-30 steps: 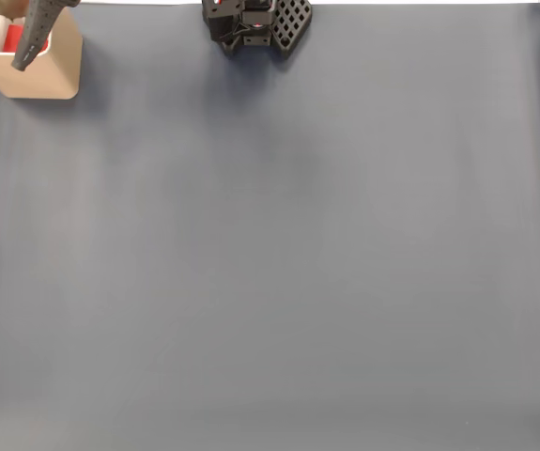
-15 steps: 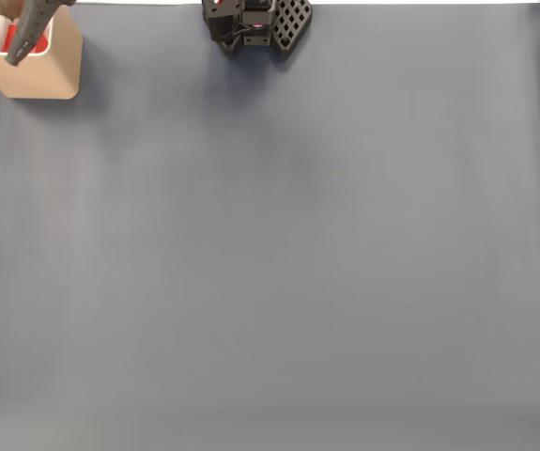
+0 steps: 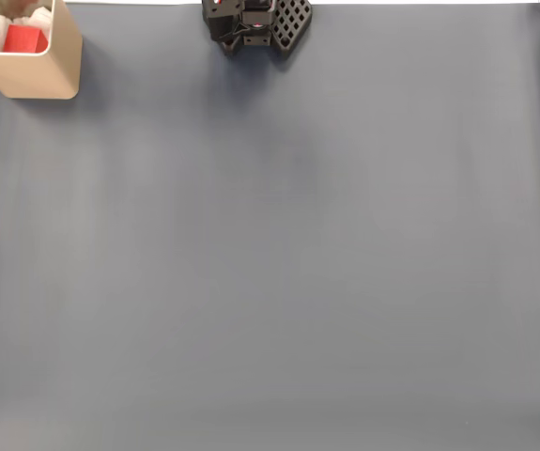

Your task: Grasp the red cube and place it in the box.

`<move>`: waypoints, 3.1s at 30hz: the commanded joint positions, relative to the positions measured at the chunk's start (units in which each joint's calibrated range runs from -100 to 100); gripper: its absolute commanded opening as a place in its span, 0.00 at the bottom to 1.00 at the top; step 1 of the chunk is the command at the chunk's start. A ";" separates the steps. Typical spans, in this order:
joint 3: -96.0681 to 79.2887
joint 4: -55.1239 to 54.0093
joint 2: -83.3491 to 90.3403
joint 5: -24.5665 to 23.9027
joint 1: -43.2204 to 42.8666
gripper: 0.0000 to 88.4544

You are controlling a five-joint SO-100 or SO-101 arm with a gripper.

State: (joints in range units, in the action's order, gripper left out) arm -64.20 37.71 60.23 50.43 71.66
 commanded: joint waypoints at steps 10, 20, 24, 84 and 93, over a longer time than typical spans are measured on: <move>14.83 6.23 -1.99 -2.49 -13.42 0.00; 27.06 8.93 -11.53 -2.59 -27.84 0.00; 30.16 9.59 -14.91 -2.20 -33.66 0.00; -32.43 0.08 29.29 -1.03 -70.38 0.00; -35.62 8.77 36.05 -2.93 -72.94 0.00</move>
State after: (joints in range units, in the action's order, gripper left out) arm -99.01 43.91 94.09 48.08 -0.22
